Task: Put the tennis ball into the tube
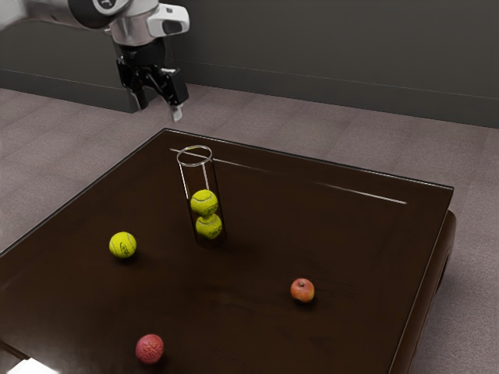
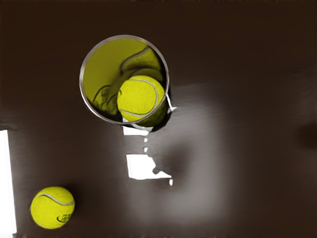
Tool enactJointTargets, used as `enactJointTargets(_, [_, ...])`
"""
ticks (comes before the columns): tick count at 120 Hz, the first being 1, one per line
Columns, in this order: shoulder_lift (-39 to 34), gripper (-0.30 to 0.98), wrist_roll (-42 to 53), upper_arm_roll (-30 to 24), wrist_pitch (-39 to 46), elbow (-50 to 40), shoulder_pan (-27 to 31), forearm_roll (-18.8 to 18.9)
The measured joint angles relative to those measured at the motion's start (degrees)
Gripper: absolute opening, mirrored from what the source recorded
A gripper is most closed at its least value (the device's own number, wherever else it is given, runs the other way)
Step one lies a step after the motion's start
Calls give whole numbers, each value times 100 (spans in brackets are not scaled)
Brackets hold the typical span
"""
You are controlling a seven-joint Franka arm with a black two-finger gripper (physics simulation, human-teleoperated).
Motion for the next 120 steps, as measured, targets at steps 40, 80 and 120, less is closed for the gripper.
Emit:
enactJointTargets(40, [-774,69,17,446,-32,-1051,-256,-52])
enactJointTargets(80, [-961,69,200,914,1387,-3226,424,76])
enactJointTargets(120, [60,69,850,908,2848,-3760,1224,-13])
